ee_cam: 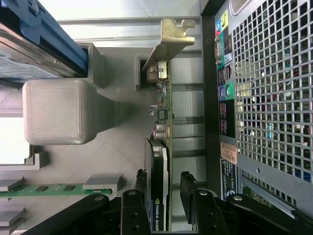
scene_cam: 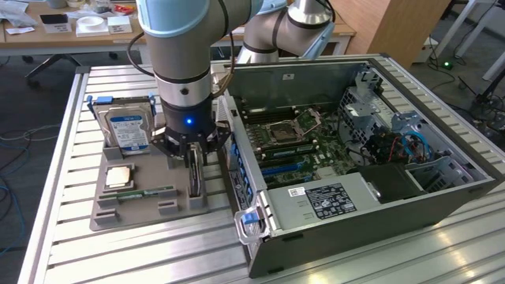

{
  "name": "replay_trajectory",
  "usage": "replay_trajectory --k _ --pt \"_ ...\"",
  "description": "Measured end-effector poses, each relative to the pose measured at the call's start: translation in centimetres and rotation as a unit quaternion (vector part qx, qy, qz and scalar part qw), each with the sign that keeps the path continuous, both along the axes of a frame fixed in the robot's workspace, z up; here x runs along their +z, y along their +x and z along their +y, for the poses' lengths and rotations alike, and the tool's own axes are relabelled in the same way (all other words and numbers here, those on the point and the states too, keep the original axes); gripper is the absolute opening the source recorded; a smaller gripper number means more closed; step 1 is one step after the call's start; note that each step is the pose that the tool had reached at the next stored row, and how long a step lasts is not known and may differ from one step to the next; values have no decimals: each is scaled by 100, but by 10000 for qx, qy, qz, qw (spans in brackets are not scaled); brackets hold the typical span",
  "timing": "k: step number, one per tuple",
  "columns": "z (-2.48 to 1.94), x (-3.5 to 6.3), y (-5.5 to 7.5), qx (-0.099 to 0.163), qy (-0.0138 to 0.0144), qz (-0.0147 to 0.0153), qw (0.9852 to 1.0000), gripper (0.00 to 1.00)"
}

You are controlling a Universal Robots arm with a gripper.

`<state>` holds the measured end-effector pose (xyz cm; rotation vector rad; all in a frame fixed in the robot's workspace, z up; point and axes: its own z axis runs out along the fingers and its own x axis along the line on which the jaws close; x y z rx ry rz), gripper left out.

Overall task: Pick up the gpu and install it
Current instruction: 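Pick up the gpu and move the gpu toward the slot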

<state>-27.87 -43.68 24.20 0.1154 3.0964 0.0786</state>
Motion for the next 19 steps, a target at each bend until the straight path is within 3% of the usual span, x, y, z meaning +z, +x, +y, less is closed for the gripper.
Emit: replay_trajectory --k 11,19 --pt "71 -48 -10 -1 4 0 10000 42" --pt "81 -90 -11 0 7 -1 10000 42"
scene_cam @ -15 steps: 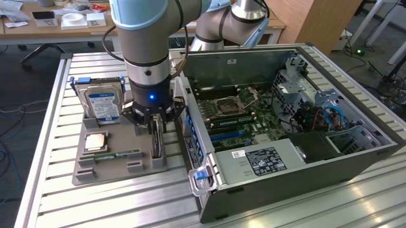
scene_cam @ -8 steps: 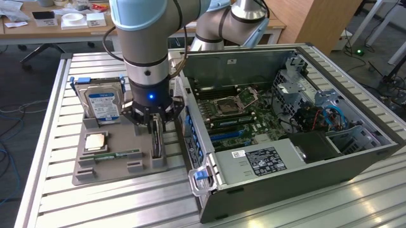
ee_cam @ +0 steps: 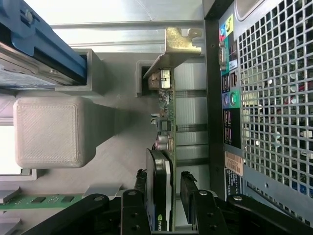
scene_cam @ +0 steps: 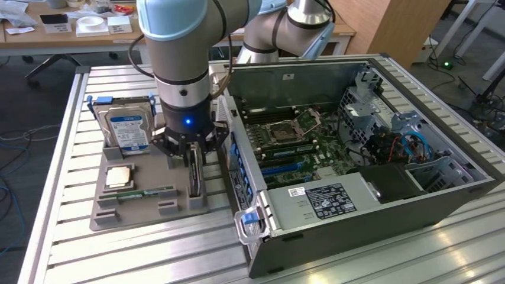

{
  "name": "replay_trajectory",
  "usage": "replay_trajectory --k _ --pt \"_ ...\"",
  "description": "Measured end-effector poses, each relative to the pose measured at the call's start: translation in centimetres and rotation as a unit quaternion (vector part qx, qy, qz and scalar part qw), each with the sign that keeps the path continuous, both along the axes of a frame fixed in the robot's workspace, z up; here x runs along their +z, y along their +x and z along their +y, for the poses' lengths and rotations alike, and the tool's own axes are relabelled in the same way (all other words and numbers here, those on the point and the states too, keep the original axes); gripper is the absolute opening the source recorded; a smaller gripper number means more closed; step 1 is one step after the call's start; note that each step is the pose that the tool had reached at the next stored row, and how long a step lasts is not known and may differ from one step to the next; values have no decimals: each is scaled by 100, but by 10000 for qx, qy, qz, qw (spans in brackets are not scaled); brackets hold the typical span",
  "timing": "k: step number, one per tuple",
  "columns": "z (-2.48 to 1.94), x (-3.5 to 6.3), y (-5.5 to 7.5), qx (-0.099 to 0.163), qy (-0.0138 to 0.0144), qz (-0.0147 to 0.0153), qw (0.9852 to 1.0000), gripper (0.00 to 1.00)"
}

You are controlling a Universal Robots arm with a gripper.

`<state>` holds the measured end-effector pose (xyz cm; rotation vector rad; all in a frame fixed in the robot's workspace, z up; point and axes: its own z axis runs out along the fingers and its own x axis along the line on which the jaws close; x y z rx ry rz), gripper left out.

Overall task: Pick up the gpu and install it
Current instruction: 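Pick up the gpu and move the gpu toward the slot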

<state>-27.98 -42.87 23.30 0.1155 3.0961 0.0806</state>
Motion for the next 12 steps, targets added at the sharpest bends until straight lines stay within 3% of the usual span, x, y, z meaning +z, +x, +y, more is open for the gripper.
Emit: replay_trajectory --k 12 --pt "15 -51 -24 -5 1 1 10000 42"
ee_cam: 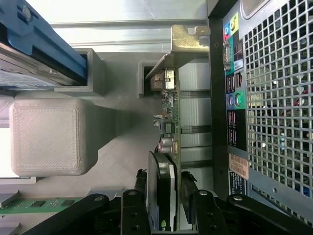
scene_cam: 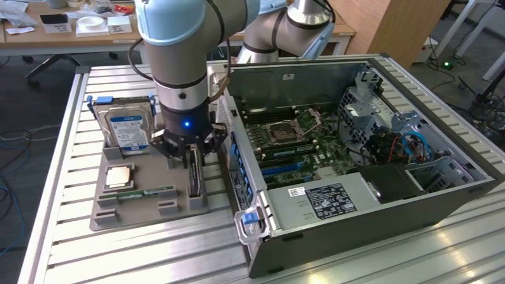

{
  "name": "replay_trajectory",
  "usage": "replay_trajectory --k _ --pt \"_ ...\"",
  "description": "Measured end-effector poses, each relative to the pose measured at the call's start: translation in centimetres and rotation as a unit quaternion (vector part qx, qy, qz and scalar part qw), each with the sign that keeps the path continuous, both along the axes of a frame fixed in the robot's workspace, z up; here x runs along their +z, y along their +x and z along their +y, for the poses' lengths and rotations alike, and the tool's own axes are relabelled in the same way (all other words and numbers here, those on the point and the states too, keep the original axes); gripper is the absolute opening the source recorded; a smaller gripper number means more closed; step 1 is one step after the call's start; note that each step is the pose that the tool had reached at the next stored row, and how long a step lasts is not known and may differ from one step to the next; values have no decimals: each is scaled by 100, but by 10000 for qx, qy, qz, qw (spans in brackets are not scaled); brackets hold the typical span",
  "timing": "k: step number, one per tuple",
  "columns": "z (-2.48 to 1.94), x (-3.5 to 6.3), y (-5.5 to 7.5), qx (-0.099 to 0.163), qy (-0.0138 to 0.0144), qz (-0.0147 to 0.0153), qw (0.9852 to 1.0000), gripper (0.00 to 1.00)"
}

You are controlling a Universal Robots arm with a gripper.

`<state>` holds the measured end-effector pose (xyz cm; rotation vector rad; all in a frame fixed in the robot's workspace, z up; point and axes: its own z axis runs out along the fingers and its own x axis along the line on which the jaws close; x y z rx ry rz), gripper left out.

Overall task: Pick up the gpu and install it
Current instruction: 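Pick up the gpu and move the gpu toward the slot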

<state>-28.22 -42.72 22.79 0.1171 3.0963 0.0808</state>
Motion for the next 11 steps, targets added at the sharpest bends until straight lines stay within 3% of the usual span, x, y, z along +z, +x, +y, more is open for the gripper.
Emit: replay_trajectory --k 11 --pt "-9 -1 -8 -1 0 1 10000 42"
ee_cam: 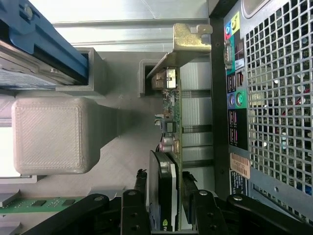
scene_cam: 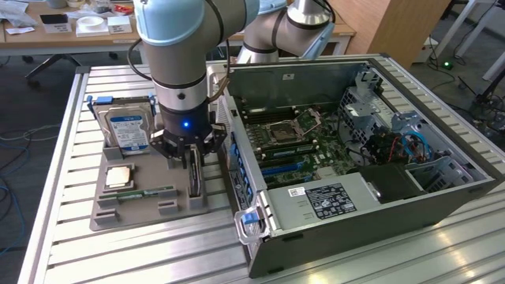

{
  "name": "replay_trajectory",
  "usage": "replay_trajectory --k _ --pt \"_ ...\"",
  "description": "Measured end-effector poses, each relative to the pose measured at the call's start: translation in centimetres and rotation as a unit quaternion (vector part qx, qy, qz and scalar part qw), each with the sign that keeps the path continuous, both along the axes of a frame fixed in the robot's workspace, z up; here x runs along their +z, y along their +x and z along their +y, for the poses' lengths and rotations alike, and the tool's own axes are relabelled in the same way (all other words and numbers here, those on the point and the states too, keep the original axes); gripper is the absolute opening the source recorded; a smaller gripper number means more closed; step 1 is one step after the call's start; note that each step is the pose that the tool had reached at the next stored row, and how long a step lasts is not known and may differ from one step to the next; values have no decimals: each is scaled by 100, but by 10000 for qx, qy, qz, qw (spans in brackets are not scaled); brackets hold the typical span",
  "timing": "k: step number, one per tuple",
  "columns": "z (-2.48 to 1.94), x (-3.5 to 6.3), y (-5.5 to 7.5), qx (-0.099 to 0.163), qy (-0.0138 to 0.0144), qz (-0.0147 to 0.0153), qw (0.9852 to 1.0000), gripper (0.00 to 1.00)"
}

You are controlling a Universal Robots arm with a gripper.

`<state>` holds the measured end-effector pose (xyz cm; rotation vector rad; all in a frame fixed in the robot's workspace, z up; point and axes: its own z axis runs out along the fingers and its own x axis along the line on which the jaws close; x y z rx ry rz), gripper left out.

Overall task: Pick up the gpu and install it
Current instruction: 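Pick up the gpu and move the gpu toward the slot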

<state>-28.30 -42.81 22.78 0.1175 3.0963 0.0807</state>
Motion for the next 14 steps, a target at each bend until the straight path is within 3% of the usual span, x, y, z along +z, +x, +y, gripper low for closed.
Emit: replay_trajectory --k 3,14 --pt "-18 0 0 0 0 0 10000 42" --pt "-19 0 0 0 0 -1 10000 40"
